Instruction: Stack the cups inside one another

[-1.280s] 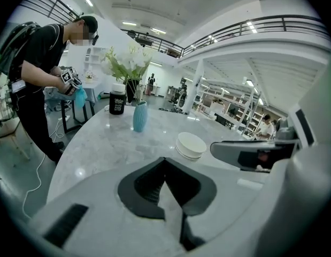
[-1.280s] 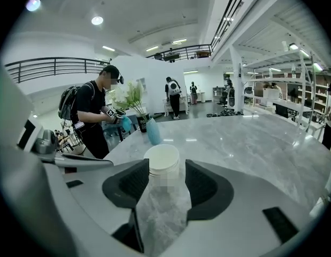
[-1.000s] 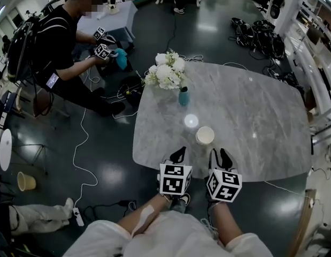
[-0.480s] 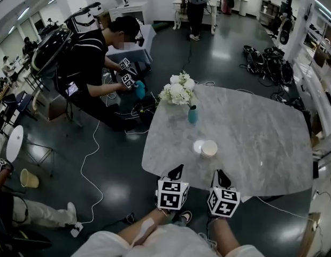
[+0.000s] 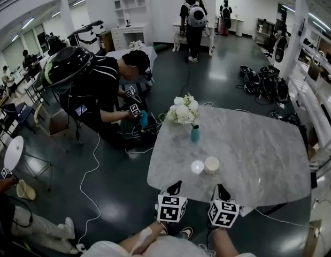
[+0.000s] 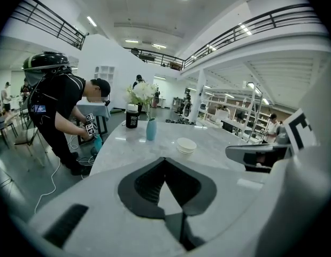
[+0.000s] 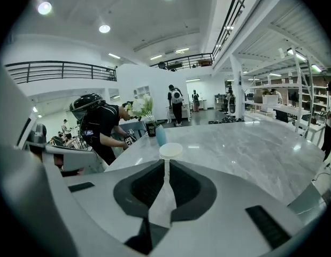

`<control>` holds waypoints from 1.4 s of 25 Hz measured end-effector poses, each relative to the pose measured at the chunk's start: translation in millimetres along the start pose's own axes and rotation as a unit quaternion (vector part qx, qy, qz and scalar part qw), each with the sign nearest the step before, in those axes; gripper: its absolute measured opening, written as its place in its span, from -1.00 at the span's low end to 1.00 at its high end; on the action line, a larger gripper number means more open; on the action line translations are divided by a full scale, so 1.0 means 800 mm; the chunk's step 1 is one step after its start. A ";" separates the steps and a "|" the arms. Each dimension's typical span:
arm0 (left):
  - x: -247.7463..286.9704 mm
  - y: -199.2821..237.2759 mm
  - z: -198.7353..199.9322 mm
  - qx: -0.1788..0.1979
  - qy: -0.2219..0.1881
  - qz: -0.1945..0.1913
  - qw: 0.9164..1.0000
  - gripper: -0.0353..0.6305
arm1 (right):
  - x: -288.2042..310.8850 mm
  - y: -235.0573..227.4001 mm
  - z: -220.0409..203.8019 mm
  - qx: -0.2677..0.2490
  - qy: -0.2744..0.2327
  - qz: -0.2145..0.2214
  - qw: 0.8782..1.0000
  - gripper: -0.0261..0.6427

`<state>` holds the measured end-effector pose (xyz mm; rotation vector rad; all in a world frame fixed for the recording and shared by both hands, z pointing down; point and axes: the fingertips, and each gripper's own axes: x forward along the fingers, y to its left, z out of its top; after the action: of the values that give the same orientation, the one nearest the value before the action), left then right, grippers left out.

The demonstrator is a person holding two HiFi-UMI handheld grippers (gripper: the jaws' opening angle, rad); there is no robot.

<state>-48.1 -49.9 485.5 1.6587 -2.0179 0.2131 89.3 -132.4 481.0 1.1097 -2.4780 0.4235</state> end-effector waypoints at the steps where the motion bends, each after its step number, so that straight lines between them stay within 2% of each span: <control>1: -0.004 0.004 0.000 0.003 -0.001 -0.002 1.000 -0.91 | -0.003 0.006 0.002 0.002 -0.003 -0.001 1.000 -0.83; 6: -0.019 0.009 -0.010 0.027 -0.003 -0.025 0.999 -0.91 | -0.022 0.033 -0.001 0.016 -0.016 -0.010 1.000 -0.83; 11: -0.034 0.001 -0.004 0.029 -0.007 -0.072 0.997 -0.91 | -0.038 0.047 -0.005 0.016 -0.025 -0.049 0.998 -0.83; 14: -0.038 0.000 0.000 0.024 -0.015 -0.085 0.996 -0.91 | -0.046 0.052 -0.009 0.023 -0.029 -0.056 0.998 -0.83; 20: -0.041 -0.005 -0.008 0.009 -0.011 -0.078 0.997 -0.91 | -0.057 0.056 -0.012 0.022 -0.027 -0.044 0.998 -0.84; 26: -0.036 -0.032 -0.014 0.003 -0.010 -0.080 0.997 -0.91 | -0.072 0.038 -0.010 0.016 -0.033 -0.038 0.999 -0.84; 31: -0.036 -0.043 -0.019 -0.018 -0.006 -0.077 0.997 -0.91 | -0.079 0.031 -0.015 0.018 -0.029 -0.021 0.999 -0.89; 35: -0.039 -0.042 -0.020 -0.012 -0.006 -0.068 0.998 -0.91 | -0.080 0.033 -0.016 0.021 -0.028 -0.012 0.999 -0.90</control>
<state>-8.0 -24.2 477.6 1.7782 -1.9000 0.1294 111.3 -69.4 459.5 1.1811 -2.5125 0.4451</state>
